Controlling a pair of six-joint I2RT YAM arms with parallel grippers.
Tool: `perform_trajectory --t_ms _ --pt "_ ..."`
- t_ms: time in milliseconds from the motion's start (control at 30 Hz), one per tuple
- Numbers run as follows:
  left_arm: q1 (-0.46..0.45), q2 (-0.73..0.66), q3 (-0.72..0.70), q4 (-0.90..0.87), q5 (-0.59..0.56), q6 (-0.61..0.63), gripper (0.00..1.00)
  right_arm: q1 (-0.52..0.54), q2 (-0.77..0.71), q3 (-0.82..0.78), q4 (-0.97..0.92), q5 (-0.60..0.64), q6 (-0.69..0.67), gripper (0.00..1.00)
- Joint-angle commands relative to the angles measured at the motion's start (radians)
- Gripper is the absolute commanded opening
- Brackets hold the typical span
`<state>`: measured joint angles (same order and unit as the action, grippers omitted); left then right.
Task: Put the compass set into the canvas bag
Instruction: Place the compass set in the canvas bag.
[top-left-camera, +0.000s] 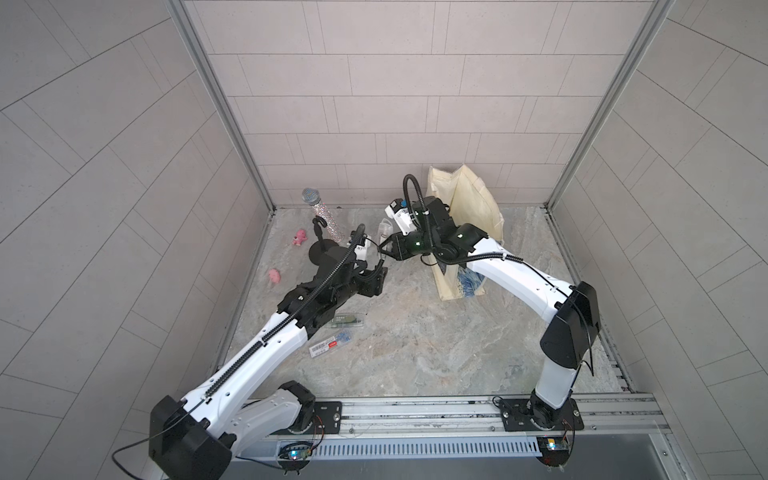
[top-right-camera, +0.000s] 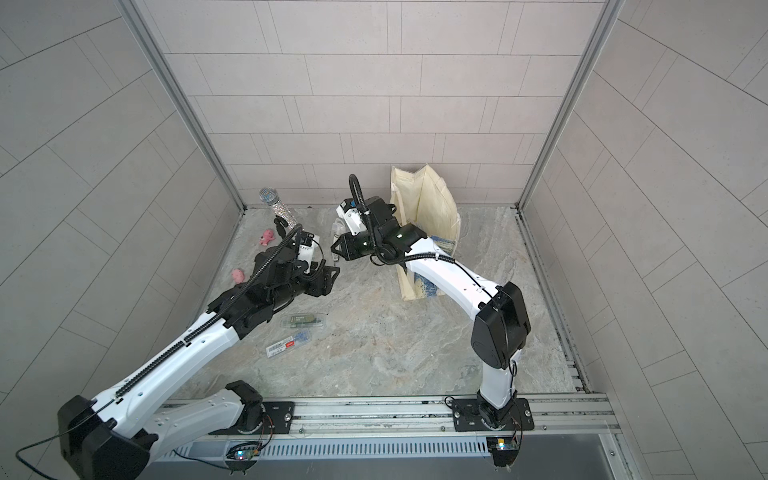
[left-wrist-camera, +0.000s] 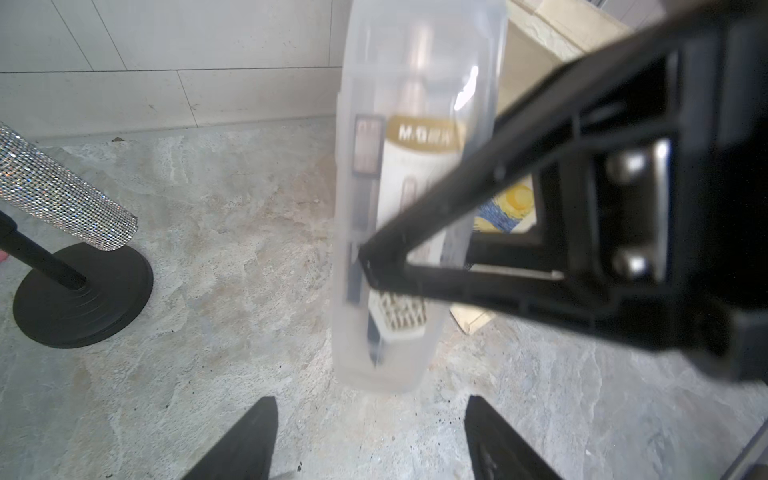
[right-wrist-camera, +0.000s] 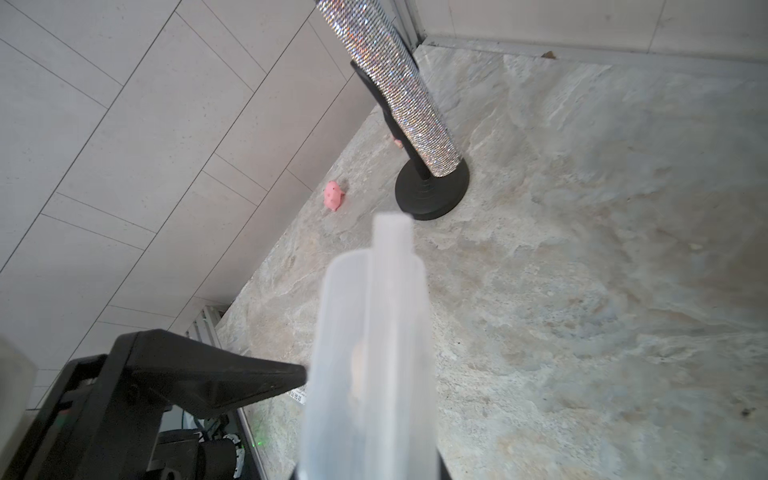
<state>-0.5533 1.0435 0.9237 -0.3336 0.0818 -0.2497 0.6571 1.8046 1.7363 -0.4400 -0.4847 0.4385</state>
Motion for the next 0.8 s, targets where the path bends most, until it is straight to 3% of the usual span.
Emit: perform_trajectory --t_ms 0,300,567,767 --pt "-0.004 -0.032 0.038 -0.062 0.071 0.031 0.78 -0.043 -0.074 0.043 -0.039 0.05 -0.039 0.08" --pt "-0.004 -0.057 0.006 0.09 0.272 -0.012 0.81 -0.161 -0.146 0.126 -0.151 0.105 -0.08 0.05" --pt "-0.004 -0.037 0.037 0.096 0.419 -0.019 0.81 -0.279 -0.193 0.172 -0.264 0.184 -0.14 0.03" --pt "-0.005 -0.051 0.045 0.056 0.407 0.025 0.81 -0.352 -0.137 0.199 -0.347 0.266 -0.207 0.03"
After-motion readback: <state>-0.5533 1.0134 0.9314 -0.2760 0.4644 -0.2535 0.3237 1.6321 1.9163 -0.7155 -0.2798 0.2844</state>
